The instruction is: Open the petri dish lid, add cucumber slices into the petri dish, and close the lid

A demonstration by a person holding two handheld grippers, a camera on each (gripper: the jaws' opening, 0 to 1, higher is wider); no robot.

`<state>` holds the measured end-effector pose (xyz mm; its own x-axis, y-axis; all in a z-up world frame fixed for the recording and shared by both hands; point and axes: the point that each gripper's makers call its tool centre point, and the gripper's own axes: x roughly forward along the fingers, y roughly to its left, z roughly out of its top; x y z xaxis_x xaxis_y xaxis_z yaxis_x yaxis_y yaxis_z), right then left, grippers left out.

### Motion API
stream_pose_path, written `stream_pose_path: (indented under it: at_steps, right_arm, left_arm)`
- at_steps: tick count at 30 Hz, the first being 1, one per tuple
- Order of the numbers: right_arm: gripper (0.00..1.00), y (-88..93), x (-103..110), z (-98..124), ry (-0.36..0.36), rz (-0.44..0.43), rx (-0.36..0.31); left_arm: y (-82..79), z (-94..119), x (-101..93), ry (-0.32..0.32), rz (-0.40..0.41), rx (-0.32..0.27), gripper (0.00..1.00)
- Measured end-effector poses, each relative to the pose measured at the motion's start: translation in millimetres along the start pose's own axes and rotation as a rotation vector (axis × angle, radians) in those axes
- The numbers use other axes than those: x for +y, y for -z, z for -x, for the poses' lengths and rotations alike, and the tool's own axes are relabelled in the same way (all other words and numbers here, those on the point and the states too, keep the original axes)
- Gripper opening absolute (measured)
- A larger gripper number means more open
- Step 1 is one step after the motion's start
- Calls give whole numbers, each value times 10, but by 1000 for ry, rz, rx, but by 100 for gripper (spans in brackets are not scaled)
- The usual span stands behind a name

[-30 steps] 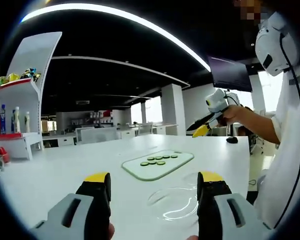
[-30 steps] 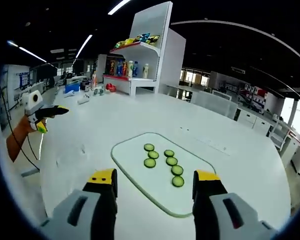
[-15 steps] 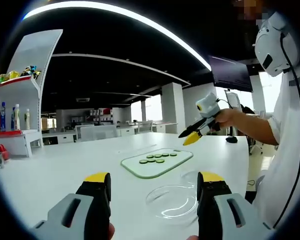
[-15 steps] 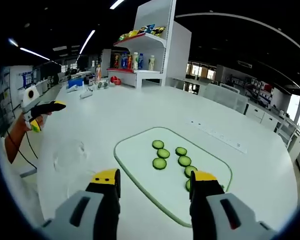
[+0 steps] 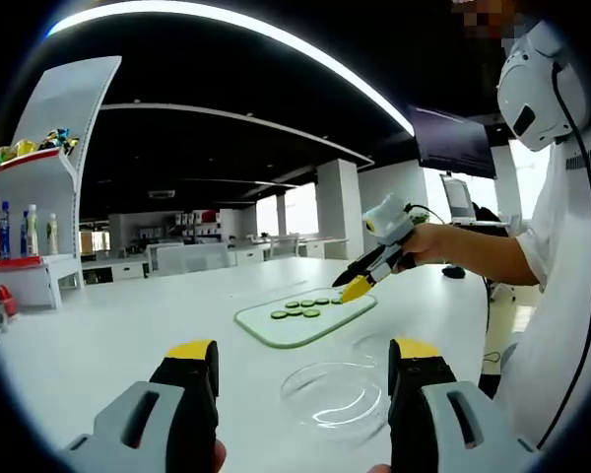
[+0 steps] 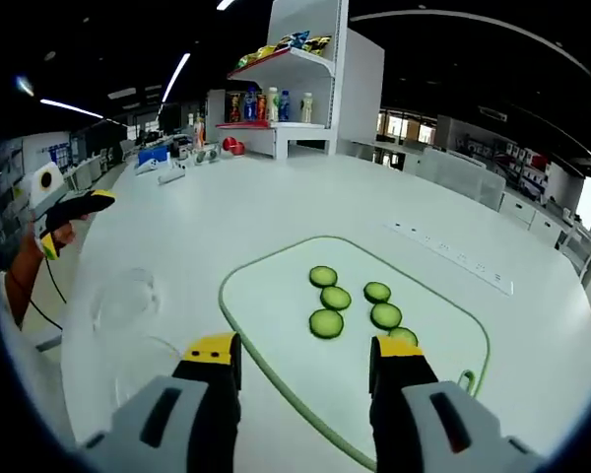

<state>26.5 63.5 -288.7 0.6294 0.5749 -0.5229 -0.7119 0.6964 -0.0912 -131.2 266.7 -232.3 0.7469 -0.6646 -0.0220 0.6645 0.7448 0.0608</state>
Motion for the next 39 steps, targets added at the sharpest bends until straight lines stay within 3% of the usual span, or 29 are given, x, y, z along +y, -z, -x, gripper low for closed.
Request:
stream_pose_path:
  at_steps: [22, 39]
  right_arm:
    - [46, 77, -195, -439, 15, -36, 53]
    - [37, 132, -237, -548, 20, -41, 79]
  left_arm:
    - [4, 21, 28, -15, 1, 9, 70]
    - [68, 62, 96, -35, 17, 18, 70]
